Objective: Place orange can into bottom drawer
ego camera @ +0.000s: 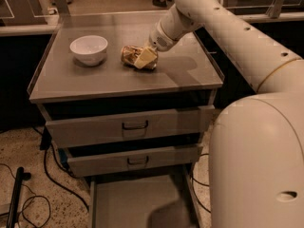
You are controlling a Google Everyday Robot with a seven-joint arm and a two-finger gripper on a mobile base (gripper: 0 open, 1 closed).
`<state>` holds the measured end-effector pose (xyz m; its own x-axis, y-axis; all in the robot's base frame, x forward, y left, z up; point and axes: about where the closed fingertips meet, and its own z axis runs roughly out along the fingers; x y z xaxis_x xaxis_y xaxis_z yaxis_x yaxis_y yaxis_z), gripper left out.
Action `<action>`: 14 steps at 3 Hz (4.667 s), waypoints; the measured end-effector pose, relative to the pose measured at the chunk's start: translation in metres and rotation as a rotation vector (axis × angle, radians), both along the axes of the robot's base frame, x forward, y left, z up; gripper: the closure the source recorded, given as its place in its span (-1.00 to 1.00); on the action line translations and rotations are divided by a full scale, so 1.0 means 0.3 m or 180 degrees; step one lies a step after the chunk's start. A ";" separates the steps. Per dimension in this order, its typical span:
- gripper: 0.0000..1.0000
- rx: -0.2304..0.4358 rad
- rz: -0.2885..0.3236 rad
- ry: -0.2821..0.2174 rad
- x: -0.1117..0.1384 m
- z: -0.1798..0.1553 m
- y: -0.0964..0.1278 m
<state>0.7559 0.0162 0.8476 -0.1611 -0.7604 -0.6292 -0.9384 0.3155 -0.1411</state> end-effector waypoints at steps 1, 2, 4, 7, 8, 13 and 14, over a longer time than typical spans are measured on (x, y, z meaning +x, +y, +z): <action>0.44 0.0000 0.0000 0.0000 0.000 0.000 0.000; 0.91 0.0000 0.0000 0.0000 0.000 0.000 0.000; 1.00 0.0019 0.0070 -0.0018 -0.036 0.026 -0.019; 1.00 0.0386 0.0223 -0.0320 -0.338 0.206 -0.210; 1.00 0.0386 0.0212 -0.0361 -0.462 0.217 -0.276; 1.00 0.0630 -0.0119 0.0291 -0.809 -0.173 -0.309; 1.00 0.0759 -0.0214 0.0517 -0.848 -0.364 -0.299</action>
Offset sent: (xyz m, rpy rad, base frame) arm 0.0000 0.0000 0.0000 0.0000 0.0000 0.0000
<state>0.5014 -0.0734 0.7384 -0.3193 -0.5784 -0.7507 -0.9185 0.3839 0.0949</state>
